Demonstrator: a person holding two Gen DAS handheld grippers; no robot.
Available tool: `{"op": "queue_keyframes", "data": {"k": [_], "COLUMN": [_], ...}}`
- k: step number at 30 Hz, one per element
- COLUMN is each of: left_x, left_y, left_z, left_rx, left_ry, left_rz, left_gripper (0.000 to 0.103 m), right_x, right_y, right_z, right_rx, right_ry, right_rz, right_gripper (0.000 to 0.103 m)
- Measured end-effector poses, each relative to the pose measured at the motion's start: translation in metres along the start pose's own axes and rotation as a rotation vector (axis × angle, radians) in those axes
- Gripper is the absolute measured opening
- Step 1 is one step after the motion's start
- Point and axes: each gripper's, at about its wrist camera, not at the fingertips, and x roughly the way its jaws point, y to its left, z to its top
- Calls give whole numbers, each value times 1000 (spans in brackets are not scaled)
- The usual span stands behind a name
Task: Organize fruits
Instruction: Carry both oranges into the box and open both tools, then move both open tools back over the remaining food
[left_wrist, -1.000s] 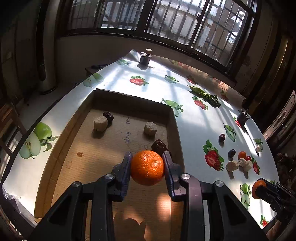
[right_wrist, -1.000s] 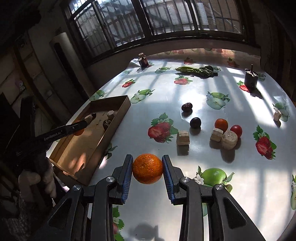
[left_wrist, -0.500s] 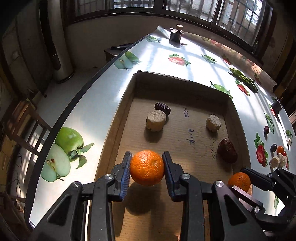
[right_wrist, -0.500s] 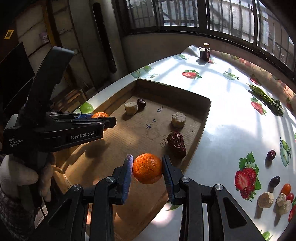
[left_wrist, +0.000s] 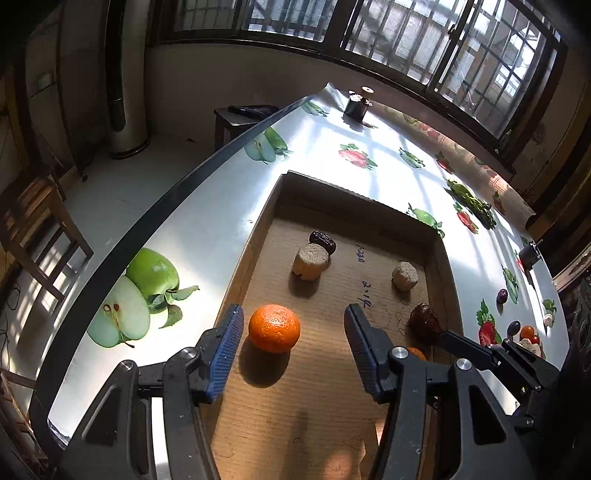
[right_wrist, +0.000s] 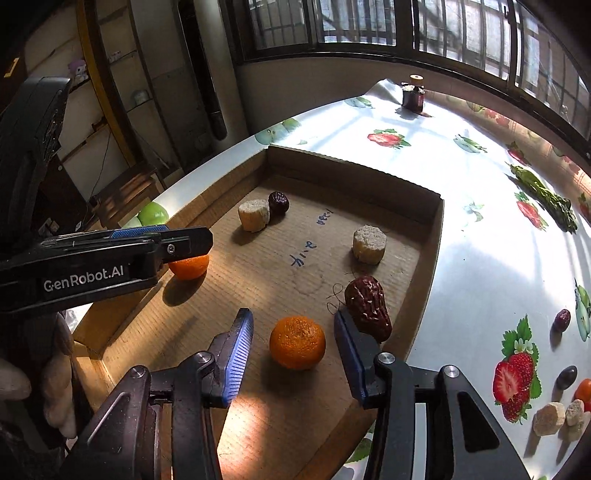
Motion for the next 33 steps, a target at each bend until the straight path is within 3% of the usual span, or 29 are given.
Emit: {"op": "queue_keyframes", "data": {"k": [5, 10, 16, 23, 27, 33], "left_x": [-34, -43, -39, -19, 0, 31], "left_y": [2, -17, -65, -147, -197, -260], "left_z": [-7, -17, -32, -54, -72, -96], "left_rx": [-48, -32, 55, 202, 298, 461], "left_ry": [-78, -81, -46, 22, 70, 103], "left_rz": [-8, -37, -91, -173, -215, -252], "left_gripper": [69, 70, 70, 70, 70, 69], "right_x": [-37, -84, -149, -211, -215, -181], "right_y": [-16, -55, -132, -231, -256, -260], "right_z": [-8, -37, -84, -140, -155, -150], "right_rx": [42, 125, 283, 513, 561, 525], "right_ry": [-62, -106, -168, -224, -217, -167], "right_rz": [7, -3, -122, -283, -299, -267], "right_gripper": [60, 64, 65, 70, 69, 69]}}
